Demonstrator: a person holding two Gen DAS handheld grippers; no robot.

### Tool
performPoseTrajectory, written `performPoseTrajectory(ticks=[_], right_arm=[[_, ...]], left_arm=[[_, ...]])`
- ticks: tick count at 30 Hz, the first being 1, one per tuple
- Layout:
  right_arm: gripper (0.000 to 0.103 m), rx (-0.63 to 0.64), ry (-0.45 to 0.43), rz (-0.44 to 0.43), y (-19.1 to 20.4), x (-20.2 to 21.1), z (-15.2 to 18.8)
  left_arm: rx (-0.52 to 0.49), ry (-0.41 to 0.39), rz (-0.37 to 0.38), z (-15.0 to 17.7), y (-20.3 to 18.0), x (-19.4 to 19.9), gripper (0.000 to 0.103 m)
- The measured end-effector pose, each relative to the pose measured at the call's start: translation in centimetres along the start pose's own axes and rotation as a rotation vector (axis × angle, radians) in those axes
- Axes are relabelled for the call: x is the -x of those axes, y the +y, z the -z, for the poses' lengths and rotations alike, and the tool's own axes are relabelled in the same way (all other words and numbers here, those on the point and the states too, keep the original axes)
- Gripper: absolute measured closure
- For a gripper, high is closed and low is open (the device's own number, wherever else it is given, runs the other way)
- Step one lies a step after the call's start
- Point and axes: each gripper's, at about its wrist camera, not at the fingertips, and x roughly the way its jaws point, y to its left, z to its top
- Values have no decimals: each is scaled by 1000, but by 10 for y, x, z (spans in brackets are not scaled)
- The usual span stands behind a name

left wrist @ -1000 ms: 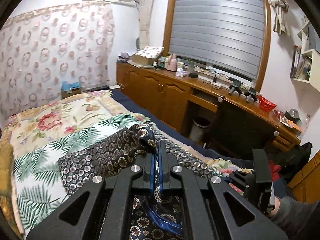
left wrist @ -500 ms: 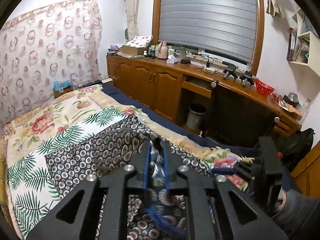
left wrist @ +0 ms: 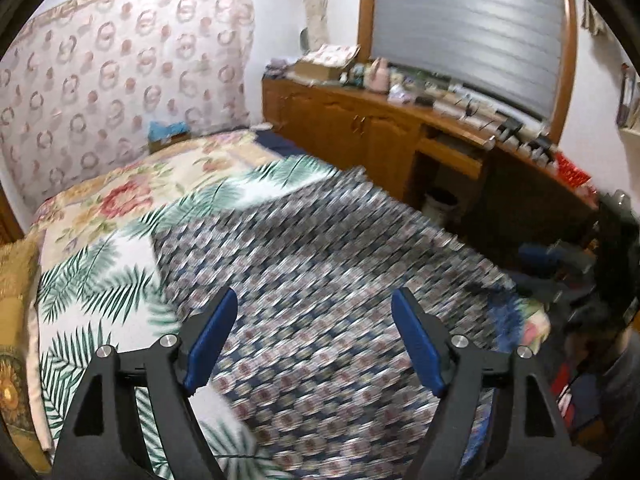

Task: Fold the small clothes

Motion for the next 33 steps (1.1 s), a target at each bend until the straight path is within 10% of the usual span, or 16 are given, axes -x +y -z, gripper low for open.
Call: performPoseTrajectory(ticks=[33], right_arm=[[26,116,115,-104,1,-191,-159]], left_arm=[[82,170,-103,17,81,-93,18]])
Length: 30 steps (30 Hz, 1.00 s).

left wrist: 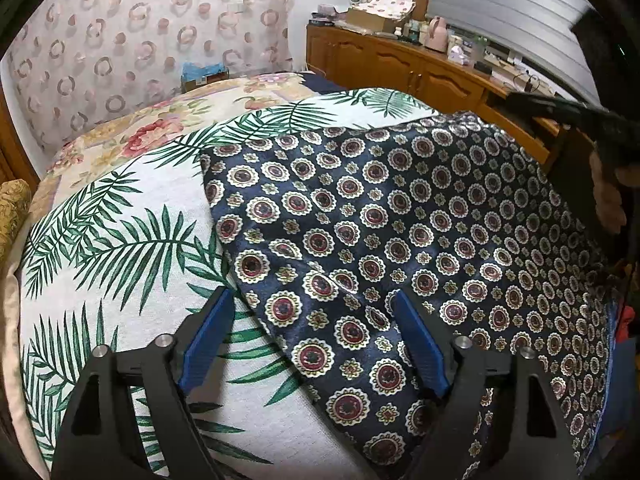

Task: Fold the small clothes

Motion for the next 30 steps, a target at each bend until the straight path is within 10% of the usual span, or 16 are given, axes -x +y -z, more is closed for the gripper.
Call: performPoseTrajectory(ticks=[17,30], right_arm=[[41,-4,214,-49,7,-54,-10],[88,50,262,-74,32,-42,-3]], left_arm=[[-8,11,-7,0,-5,-2,10],[26,-15,33,2,2,3,10]])
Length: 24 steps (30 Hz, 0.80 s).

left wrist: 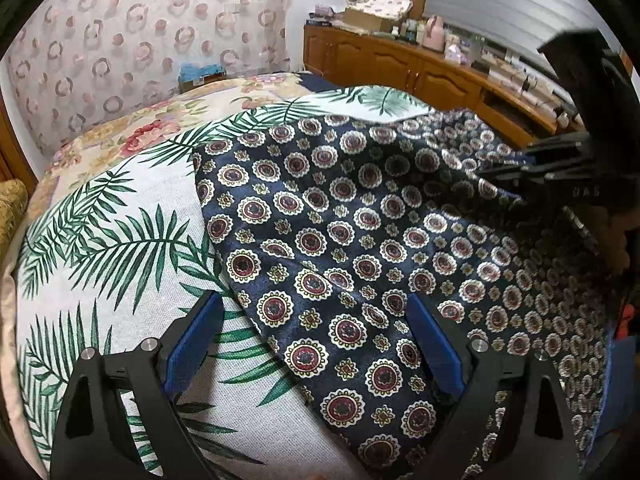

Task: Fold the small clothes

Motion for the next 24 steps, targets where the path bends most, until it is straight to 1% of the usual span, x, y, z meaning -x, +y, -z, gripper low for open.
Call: performPoseTrajectory(ticks=[1,3,5,7,9,10,11,13,14,15,16,18,21,24], right_arm=[[91,12,-16,21,3,5,0],[93,20,-72,77,9,16,0],[94,29,-141,149,12,29,-3],[94,44,-230,234,16,45,-6],[94,61,-292,321,21,55,-8],[94,74,-319,355,23,58,-9],[94,73,-328,373,23,59,-10],[92,58,-310,405,21,56,-11],[88,50,-303,430,20,55,-11],[78,42,-299,442,17,53,-11],[67,30,-290,433,15,52,-12],[59,-2,-263,396,10,49,-12],[57,-39,-203,360,2,39,-16],[57,-70,-148,315,-21,26,-30]], left_arm=[[23,-22,8,0,3,4,10],[40,-84,1,0,6,15,10],[25,-151,-40,-2,5,28,10],[18,-214,-64,-4,4,40,10],[20,-254,-53,-5,4,48,10],[24,-260,-50,-6,4,49,10],[25,-262,-48,-6,5,49,10],[16,-258,-61,-6,5,46,10],[9,-257,-68,-5,5,46,10],[0,-258,-70,-5,4,46,10],[-6,-260,-65,-4,2,46,10],[-13,-247,-51,-4,0,45,10],[-13,-196,-9,-3,-2,38,10],[-17,-172,18,0,-3,35,10]])
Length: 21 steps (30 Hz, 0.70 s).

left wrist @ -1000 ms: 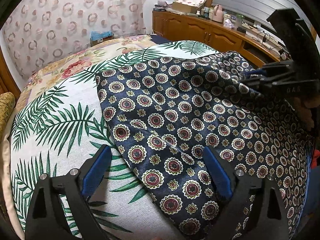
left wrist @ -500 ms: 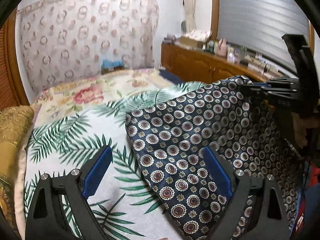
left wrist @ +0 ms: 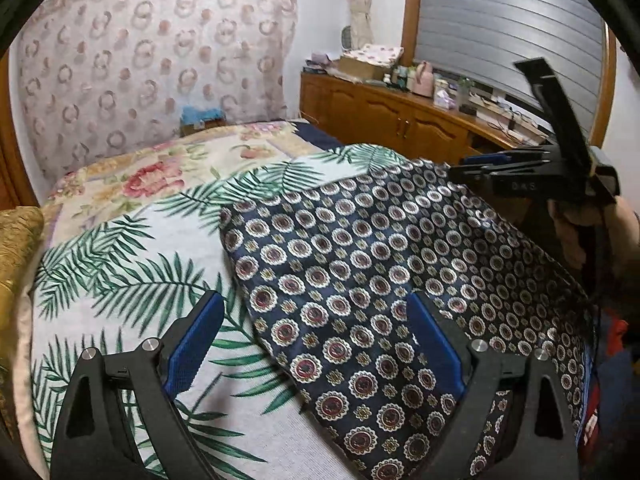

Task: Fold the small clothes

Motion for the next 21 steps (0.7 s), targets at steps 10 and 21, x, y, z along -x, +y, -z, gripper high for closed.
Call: performPoseTrajectory(ticks=[10,21], right_arm=[[57,9,88,-100,-24,-43,-18],[96,75,80,-167,-30,-29,-15]], left_arm=[[-7,22,28,5,-4,-5,10],[19,-9,26,4,7,2,10]])
